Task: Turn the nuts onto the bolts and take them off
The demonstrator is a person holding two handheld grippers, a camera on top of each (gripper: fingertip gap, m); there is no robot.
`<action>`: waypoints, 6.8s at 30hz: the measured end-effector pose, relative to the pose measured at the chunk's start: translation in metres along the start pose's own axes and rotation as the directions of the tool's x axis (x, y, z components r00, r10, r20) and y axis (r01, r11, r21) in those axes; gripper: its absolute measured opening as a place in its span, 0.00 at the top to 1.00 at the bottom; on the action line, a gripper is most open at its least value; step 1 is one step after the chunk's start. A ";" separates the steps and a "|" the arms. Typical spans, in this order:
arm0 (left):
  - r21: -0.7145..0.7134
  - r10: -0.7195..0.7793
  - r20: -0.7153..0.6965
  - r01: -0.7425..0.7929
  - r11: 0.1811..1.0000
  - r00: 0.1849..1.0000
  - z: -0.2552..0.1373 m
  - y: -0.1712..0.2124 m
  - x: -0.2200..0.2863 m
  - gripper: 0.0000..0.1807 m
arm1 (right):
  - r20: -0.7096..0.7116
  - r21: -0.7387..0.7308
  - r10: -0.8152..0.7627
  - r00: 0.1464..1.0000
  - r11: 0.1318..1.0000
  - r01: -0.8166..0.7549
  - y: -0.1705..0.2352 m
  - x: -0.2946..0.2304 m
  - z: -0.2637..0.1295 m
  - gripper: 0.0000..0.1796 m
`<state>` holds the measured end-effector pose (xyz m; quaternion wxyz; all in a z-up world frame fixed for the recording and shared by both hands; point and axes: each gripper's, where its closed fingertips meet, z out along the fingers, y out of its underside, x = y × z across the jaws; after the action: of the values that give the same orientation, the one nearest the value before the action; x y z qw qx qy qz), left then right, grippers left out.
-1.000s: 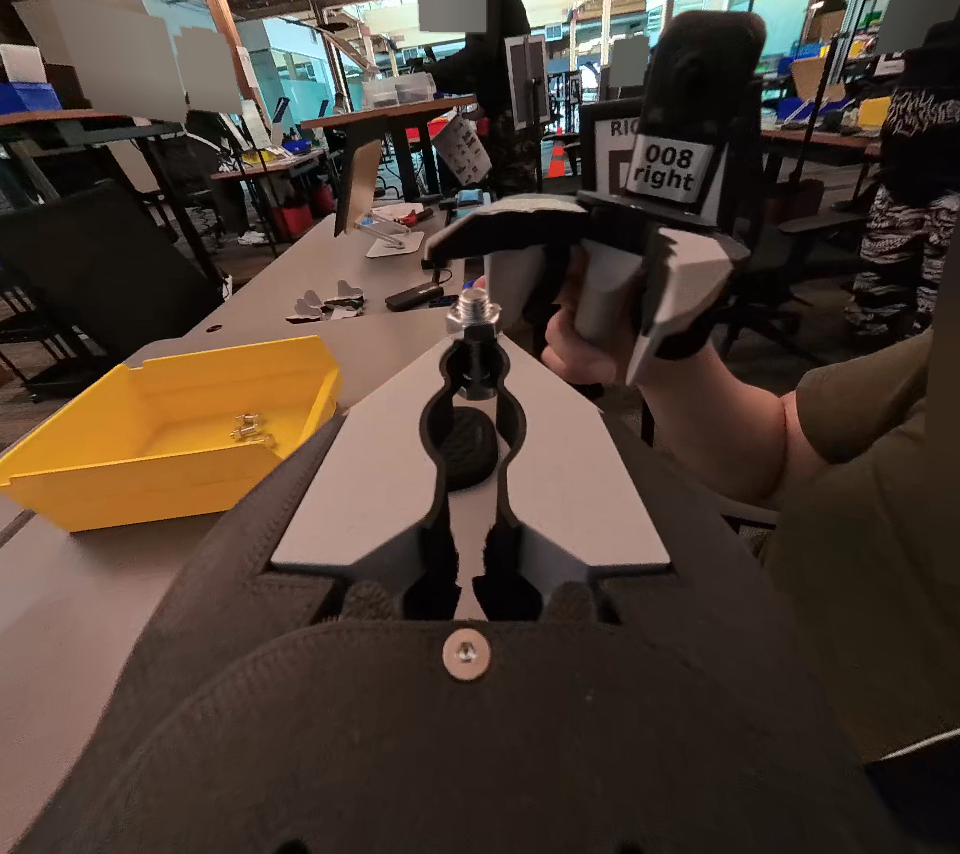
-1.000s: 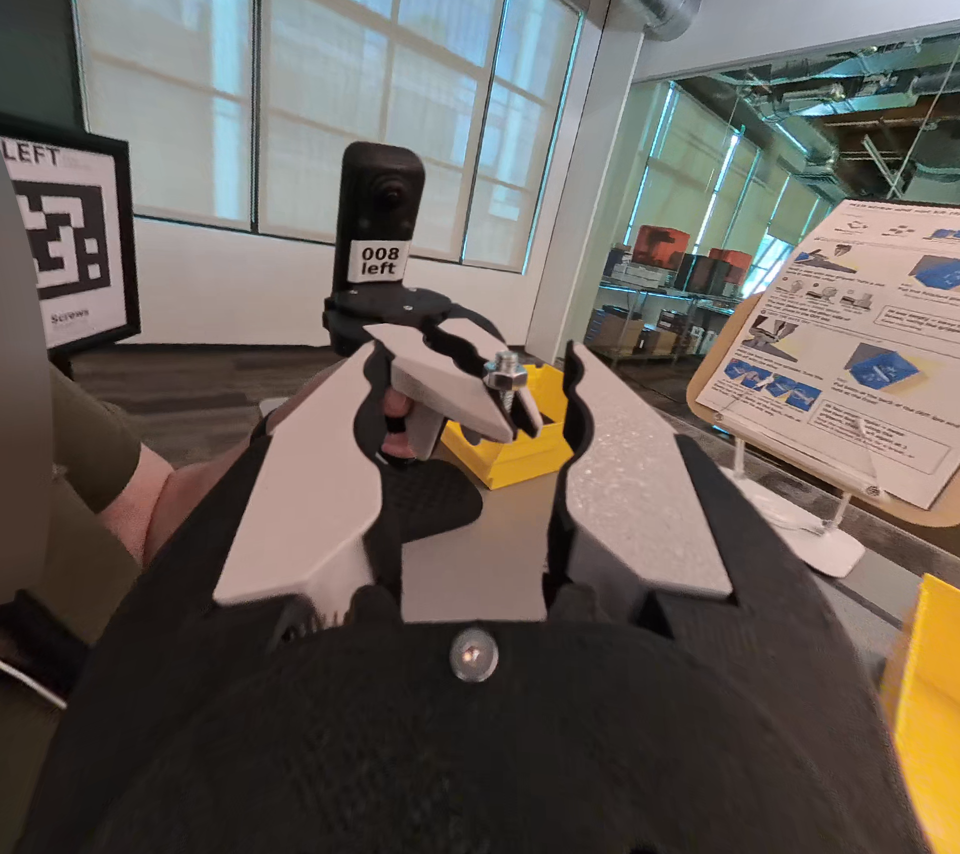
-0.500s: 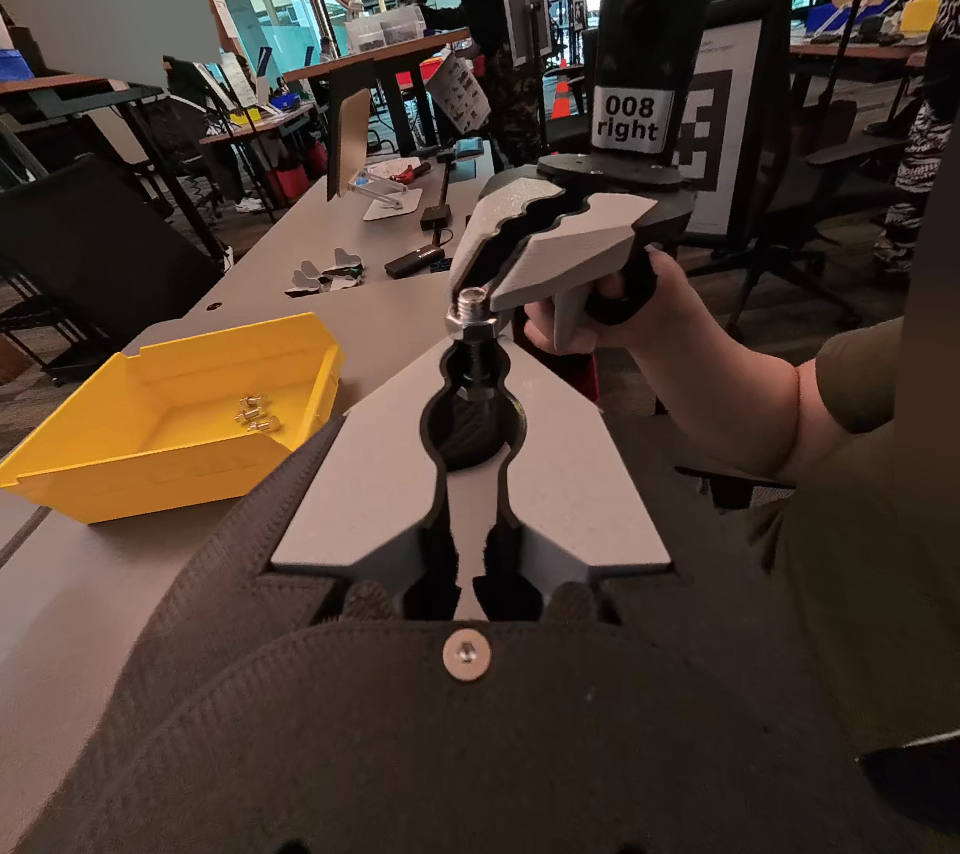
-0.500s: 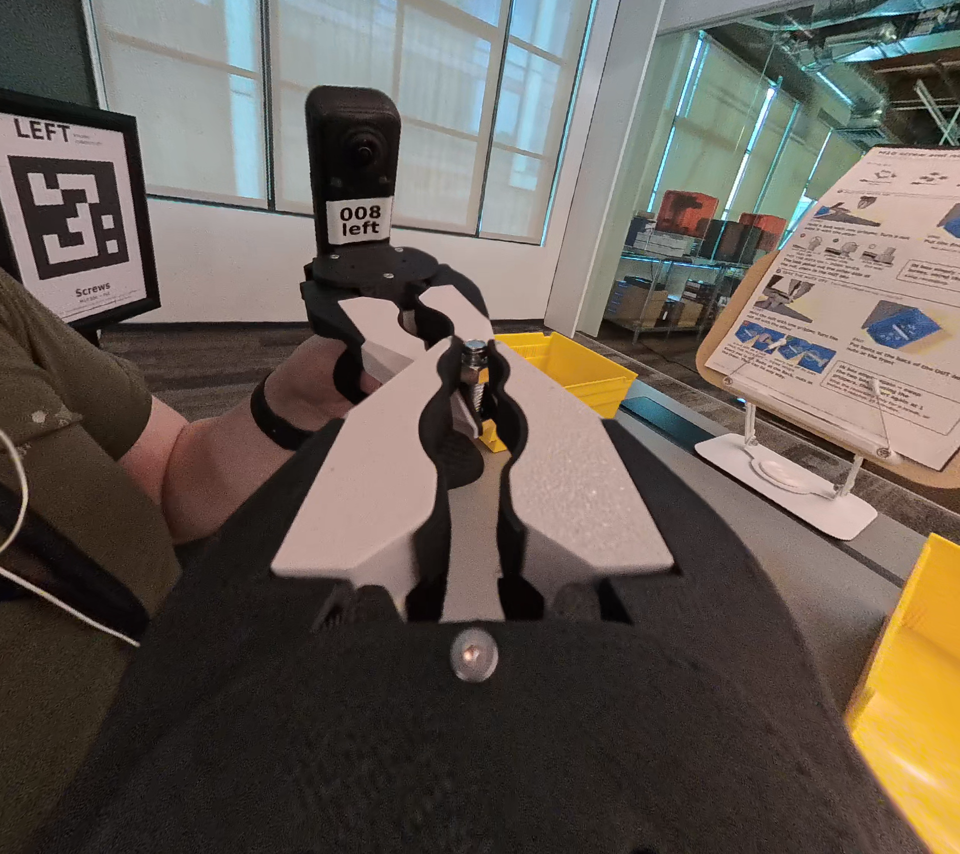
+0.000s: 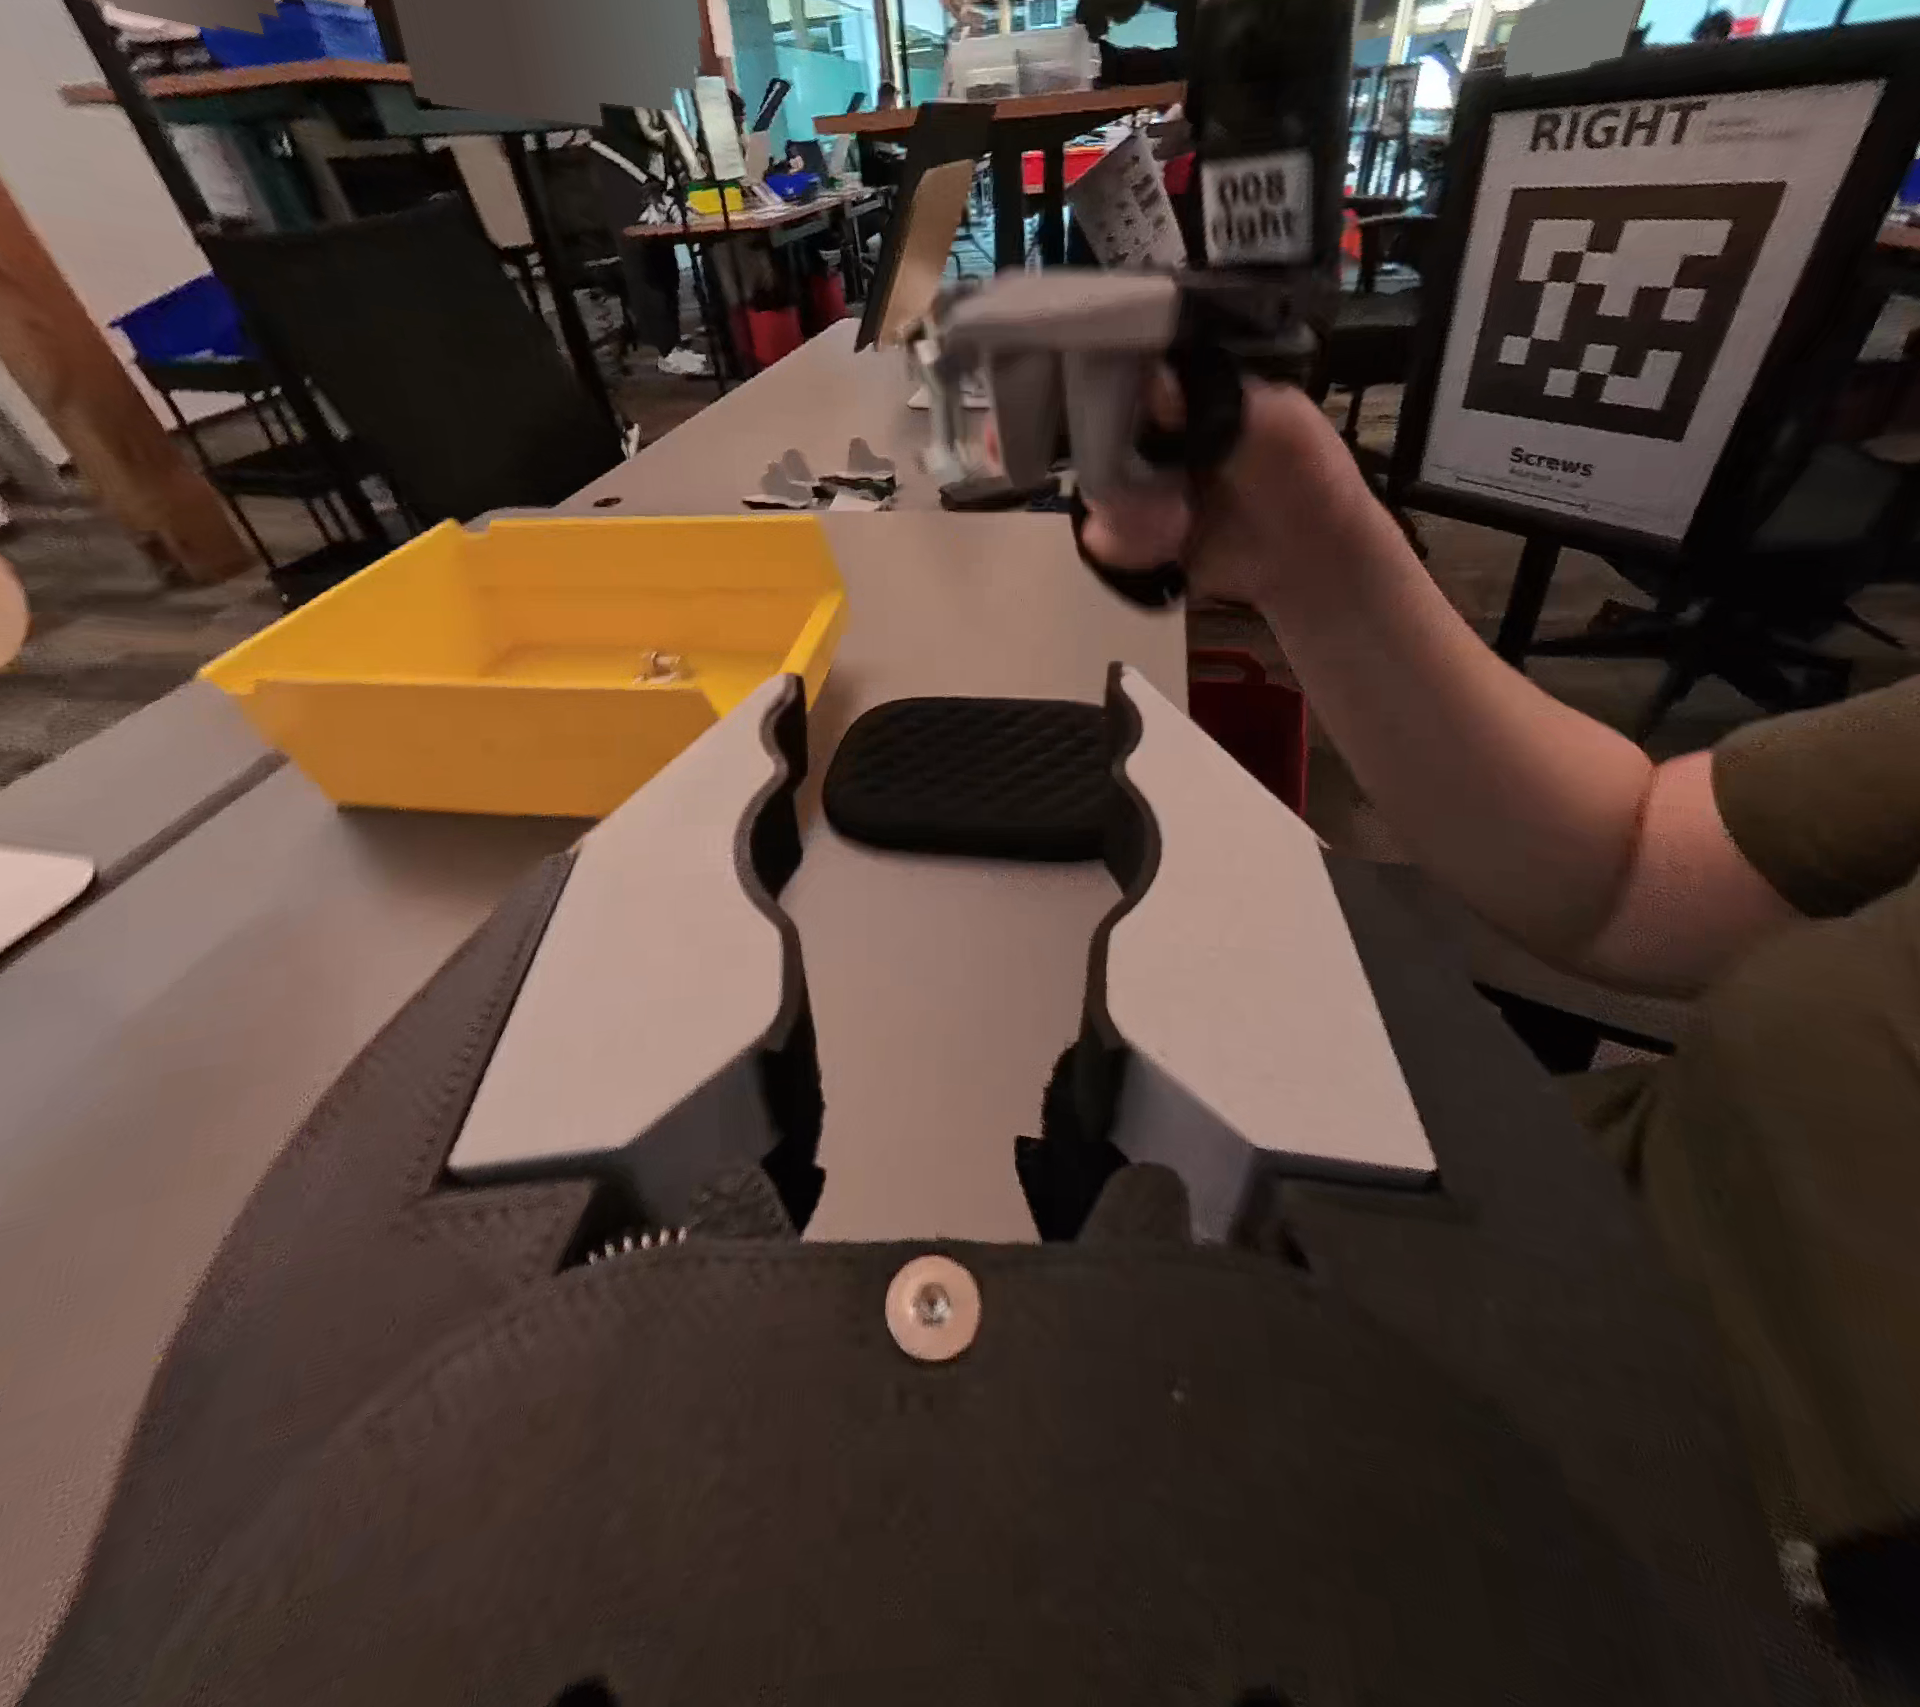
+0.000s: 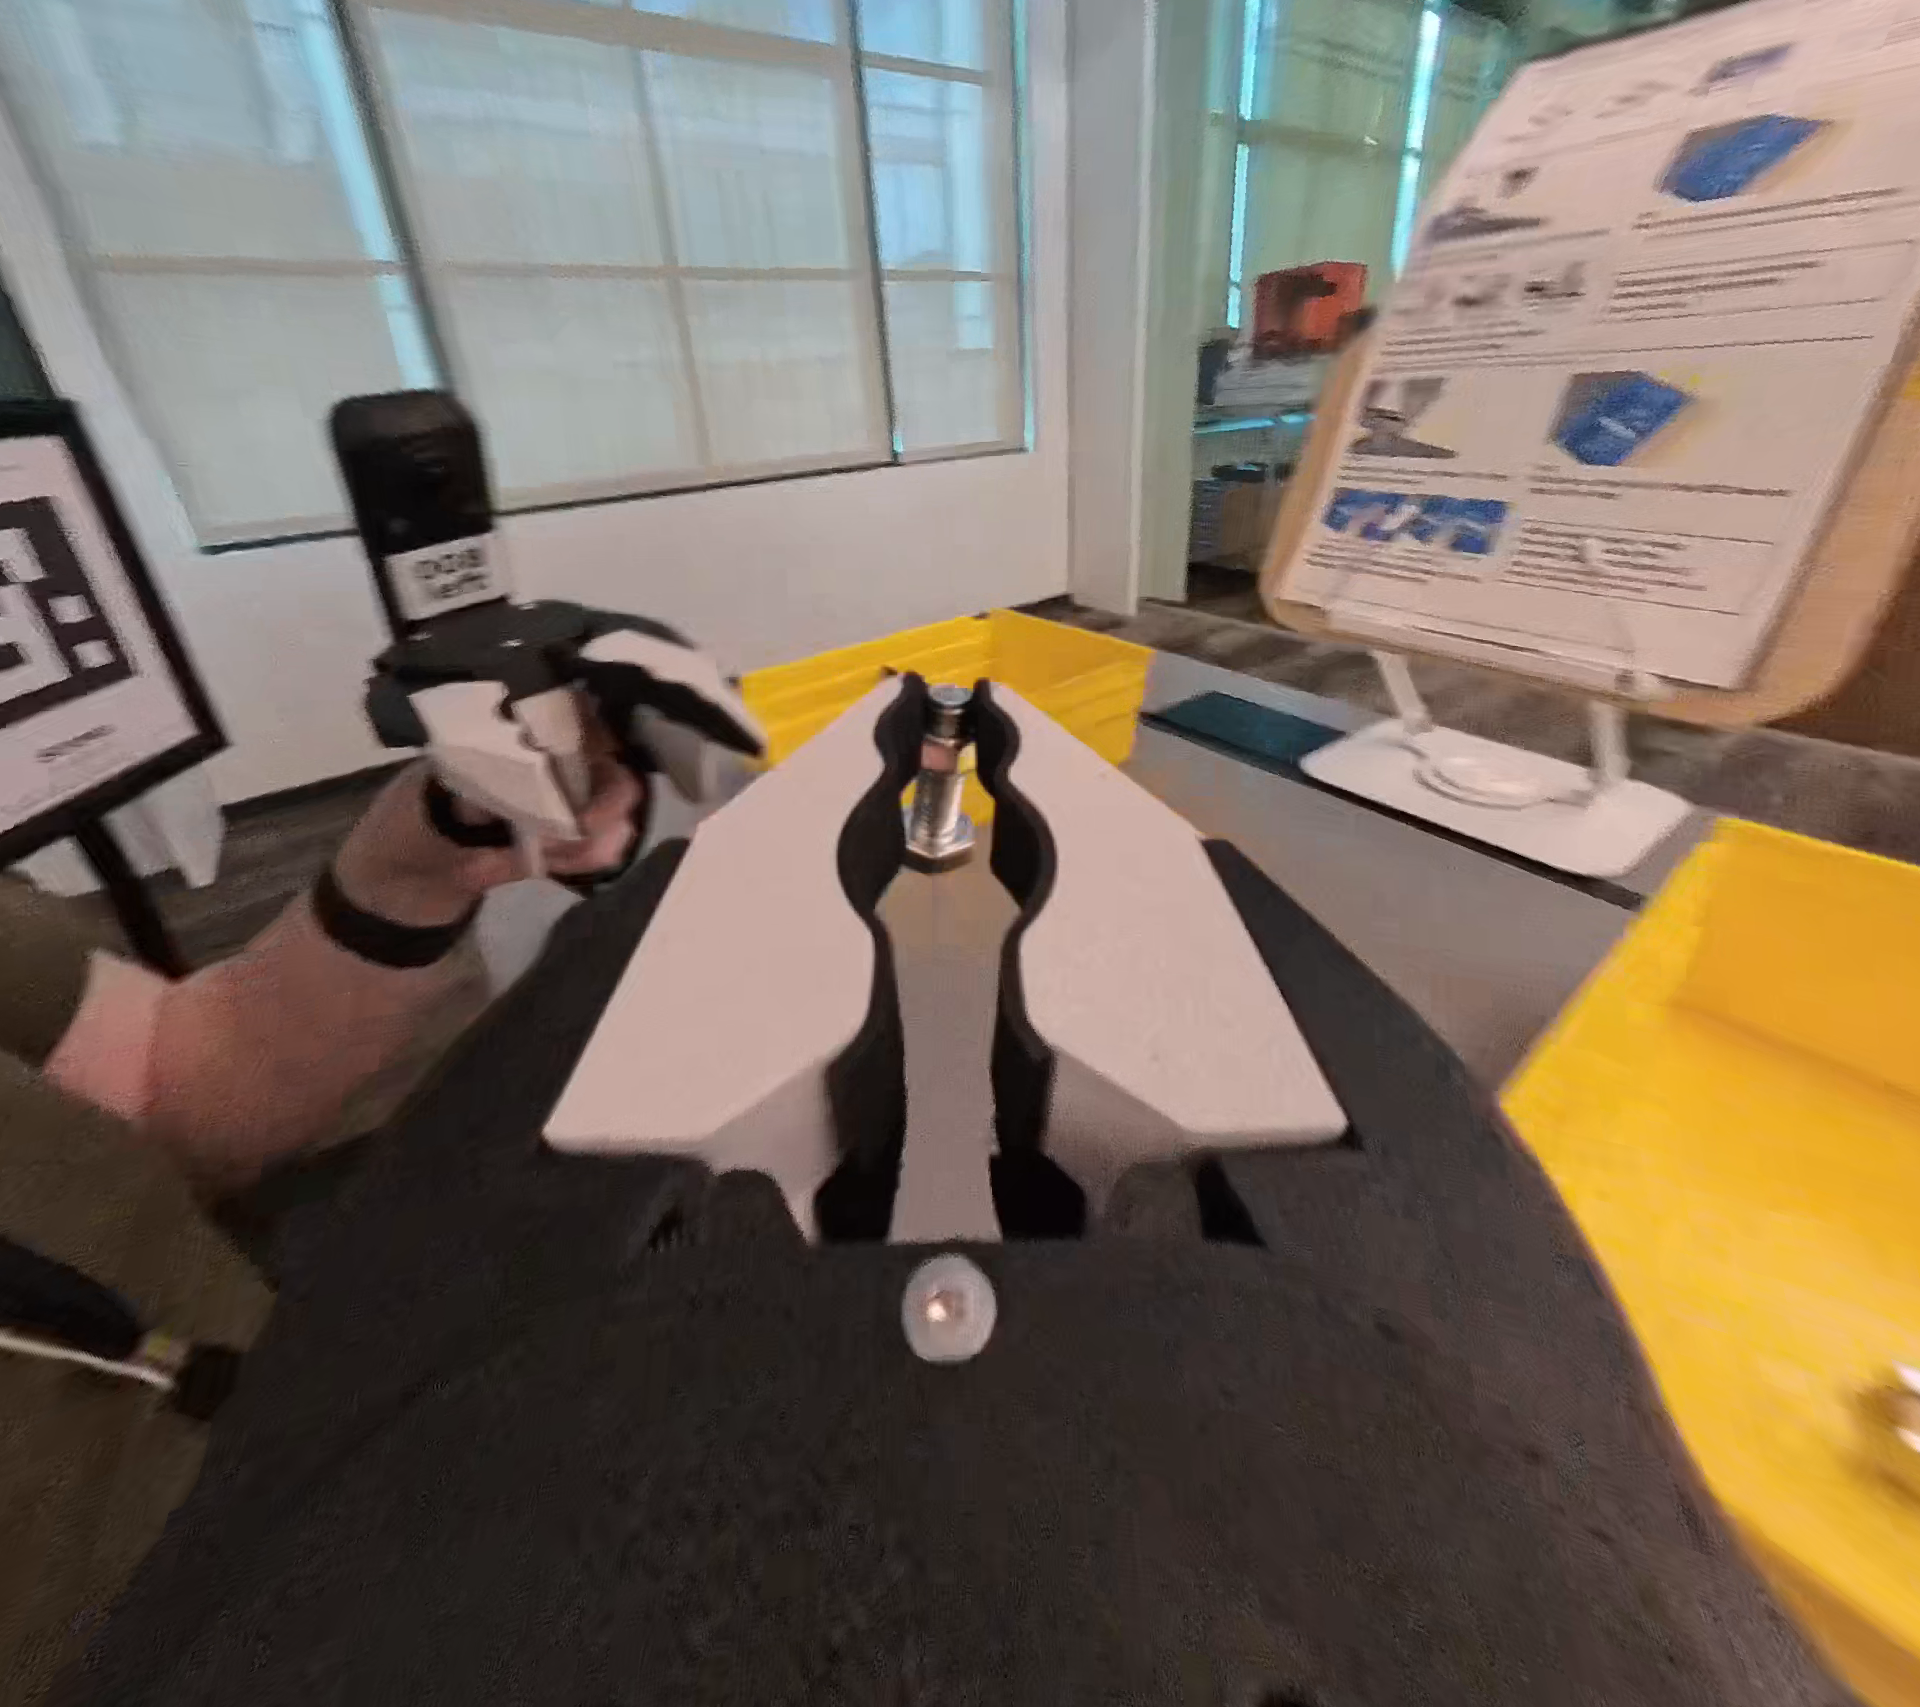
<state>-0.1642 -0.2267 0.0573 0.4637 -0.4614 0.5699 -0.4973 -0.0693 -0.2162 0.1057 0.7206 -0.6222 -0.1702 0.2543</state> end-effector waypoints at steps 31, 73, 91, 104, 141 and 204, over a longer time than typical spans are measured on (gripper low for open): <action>0.033 -0.238 0.675 0.294 0.955 0.698 -0.255 0.101 -0.047 0.73 | -0.605 -0.396 -0.348 0.717 0.912 0.108 0.056 0.288 -0.090 0.63; -0.042 0.019 0.967 0.088 0.995 0.253 -0.348 0.103 -0.097 0.61 | -0.699 -0.371 -0.135 0.702 0.908 -0.195 0.166 0.319 -0.142 0.99; 0.150 -0.205 0.940 0.208 0.967 0.274 -0.354 0.145 -0.173 0.55 | -0.735 -0.402 -0.177 0.654 0.891 -0.210 0.168 0.298 -0.147 0.98; 0.123 -0.157 0.971 0.183 0.975 0.183 -0.366 0.146 -0.228 0.53 | -0.740 -0.399 -0.172 0.650 0.891 -0.218 0.169 0.286 -0.145 0.98; -0.124 0.038 0.951 0.266 0.956 0.307 -0.331 0.189 -0.245 0.97 | -0.739 -0.445 -0.140 0.659 0.836 -0.322 0.188 0.257 -0.110 0.96; -0.293 0.251 0.793 -0.013 0.956 0.555 -0.249 0.162 -0.224 0.57 | -0.334 -0.812 0.113 0.936 0.470 -0.347 0.196 0.059 0.251 0.76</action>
<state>-0.3883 0.0423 -0.0698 0.6485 -0.6502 0.3798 -0.1113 -0.1930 0.0402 -0.0491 0.2883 -0.9393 -0.1018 0.1555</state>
